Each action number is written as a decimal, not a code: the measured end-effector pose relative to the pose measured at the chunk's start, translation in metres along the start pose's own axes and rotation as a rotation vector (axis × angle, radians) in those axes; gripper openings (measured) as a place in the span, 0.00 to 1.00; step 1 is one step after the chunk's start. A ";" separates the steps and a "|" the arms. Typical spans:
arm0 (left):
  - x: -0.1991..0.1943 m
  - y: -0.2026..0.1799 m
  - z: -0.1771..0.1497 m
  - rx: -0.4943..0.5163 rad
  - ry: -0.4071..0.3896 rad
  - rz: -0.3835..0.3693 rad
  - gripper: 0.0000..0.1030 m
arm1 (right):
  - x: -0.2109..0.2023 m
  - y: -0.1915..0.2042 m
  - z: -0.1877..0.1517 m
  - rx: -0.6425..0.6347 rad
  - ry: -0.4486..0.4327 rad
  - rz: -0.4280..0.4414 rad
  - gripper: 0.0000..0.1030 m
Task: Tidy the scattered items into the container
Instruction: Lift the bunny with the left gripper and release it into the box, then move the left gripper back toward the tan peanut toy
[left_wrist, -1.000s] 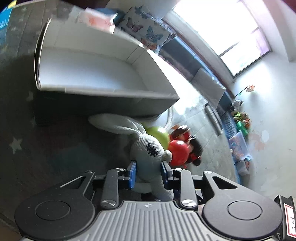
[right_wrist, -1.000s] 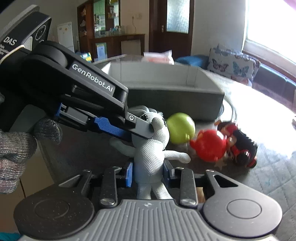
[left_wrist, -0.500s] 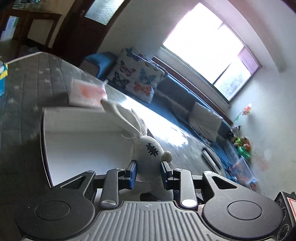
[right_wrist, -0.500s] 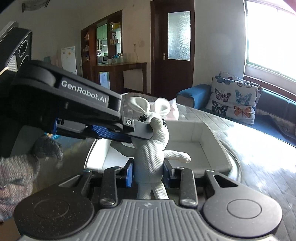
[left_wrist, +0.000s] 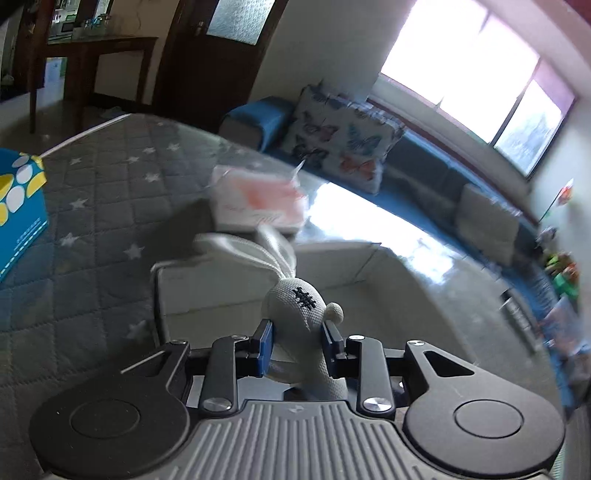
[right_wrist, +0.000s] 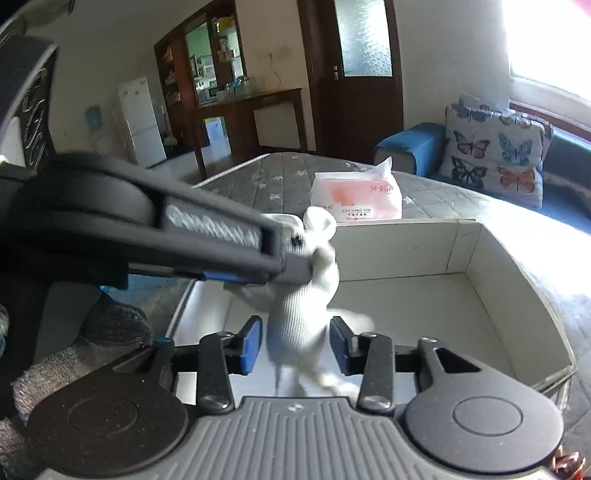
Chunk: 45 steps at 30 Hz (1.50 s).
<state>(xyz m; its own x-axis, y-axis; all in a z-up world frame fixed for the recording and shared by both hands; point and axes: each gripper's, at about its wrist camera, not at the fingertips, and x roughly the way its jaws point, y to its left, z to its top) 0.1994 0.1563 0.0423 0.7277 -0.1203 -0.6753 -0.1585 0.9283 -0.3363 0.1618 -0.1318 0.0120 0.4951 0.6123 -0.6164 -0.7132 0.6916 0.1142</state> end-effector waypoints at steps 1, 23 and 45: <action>0.002 0.002 -0.003 0.005 0.007 0.012 0.31 | 0.003 0.005 -0.002 -0.016 0.006 -0.010 0.49; -0.035 -0.035 -0.035 0.145 -0.066 0.097 0.31 | -0.066 0.004 -0.022 -0.079 -0.027 -0.082 0.50; -0.054 -0.085 -0.097 0.220 0.010 0.011 0.31 | -0.152 -0.012 -0.102 -0.074 -0.014 -0.176 0.64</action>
<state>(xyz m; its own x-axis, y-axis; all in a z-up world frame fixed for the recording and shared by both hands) 0.1091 0.0497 0.0438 0.7196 -0.1122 -0.6853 -0.0166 0.9838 -0.1785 0.0452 -0.2722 0.0248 0.6224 0.4900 -0.6104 -0.6492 0.7588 -0.0528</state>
